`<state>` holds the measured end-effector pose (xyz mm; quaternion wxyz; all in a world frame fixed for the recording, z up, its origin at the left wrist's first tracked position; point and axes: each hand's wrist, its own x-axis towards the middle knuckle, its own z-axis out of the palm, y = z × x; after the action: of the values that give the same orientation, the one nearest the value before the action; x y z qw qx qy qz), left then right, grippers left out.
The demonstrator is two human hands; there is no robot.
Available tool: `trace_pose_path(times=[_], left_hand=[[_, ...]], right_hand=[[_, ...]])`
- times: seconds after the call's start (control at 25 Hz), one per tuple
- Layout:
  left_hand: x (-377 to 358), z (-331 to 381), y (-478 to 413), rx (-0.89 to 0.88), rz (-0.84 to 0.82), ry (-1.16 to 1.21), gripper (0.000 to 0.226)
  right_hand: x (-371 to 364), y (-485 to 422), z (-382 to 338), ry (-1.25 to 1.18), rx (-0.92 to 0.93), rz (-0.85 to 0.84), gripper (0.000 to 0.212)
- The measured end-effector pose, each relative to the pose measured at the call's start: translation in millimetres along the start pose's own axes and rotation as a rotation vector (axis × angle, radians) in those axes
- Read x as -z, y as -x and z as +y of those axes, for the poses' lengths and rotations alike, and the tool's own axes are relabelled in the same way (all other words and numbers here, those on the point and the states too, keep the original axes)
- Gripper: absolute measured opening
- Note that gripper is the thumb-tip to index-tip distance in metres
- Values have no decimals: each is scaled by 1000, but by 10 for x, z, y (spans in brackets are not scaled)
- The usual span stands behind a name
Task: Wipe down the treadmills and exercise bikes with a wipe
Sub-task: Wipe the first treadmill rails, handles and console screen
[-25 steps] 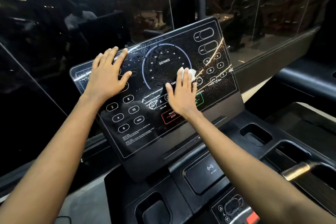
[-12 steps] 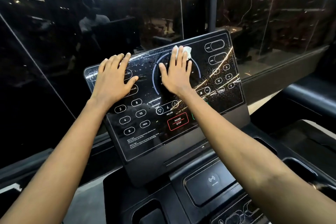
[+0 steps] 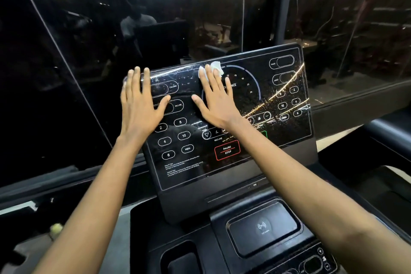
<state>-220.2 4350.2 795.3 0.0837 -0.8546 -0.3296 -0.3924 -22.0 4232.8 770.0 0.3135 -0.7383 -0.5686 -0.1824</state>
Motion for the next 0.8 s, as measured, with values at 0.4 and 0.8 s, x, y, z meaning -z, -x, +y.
trace_pose_path(times=[0.4,0.8], left_hand=[[-163,-20,774,275,-22,357,90],[-143,10,1250,350,-82,524,82]], right_hand=[[-117,180,-157,127,202,-27,75],[-217,-135,-585,38,199,18,75]])
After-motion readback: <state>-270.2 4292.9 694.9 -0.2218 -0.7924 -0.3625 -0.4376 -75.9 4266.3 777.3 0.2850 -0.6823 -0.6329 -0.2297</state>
